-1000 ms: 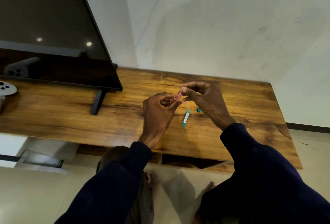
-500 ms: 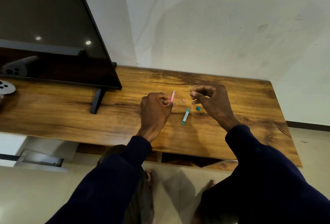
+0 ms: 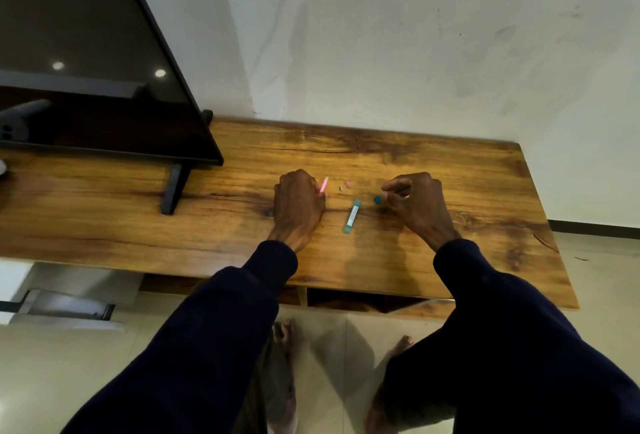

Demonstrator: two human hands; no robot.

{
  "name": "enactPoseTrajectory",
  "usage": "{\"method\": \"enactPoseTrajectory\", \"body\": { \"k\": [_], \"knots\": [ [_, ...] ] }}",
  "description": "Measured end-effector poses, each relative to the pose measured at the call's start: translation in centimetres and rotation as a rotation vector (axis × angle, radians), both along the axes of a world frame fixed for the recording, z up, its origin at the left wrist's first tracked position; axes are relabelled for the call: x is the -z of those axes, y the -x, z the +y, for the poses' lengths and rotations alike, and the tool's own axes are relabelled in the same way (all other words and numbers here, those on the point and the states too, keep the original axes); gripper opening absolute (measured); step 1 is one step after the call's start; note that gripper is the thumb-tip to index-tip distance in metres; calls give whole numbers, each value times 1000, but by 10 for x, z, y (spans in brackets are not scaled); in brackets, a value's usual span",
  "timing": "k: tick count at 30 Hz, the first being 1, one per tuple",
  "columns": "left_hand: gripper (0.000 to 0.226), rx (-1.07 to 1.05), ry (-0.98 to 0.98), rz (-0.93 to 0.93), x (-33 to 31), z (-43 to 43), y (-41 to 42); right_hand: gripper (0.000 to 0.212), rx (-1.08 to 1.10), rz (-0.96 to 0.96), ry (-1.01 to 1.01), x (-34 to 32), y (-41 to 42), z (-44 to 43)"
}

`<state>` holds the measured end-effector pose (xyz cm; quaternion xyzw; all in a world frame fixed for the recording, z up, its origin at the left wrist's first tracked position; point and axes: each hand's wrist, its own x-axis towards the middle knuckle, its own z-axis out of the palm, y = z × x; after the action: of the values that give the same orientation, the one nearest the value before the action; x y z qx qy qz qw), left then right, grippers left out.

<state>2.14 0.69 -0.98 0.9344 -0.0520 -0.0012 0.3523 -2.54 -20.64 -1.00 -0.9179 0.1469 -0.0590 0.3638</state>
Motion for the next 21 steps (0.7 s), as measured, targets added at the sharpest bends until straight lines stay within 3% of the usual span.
{"method": "enactPoseTrajectory", "body": {
  "k": [3, 7, 12, 17, 21],
  "knots": [
    [13, 13, 4, -24, 0, 1, 4, 16, -22, 26, 1, 5, -2, 1],
    [34, 24, 7, -40, -1, 2, 8, 21, -37, 31, 30, 10, -8, 6],
    [14, 60, 80, -84, -5, -12, 26, 18, -41, 64, 70, 14, -10, 10],
    [21, 161, 62, 30, 0, -28, 42, 9, -81, 46, 101, 8, -5, 11],
    [24, 158, -34, 3, 1, -35, 45, 10, -85, 59, 89, 6, -2, 13]
  ]
}}
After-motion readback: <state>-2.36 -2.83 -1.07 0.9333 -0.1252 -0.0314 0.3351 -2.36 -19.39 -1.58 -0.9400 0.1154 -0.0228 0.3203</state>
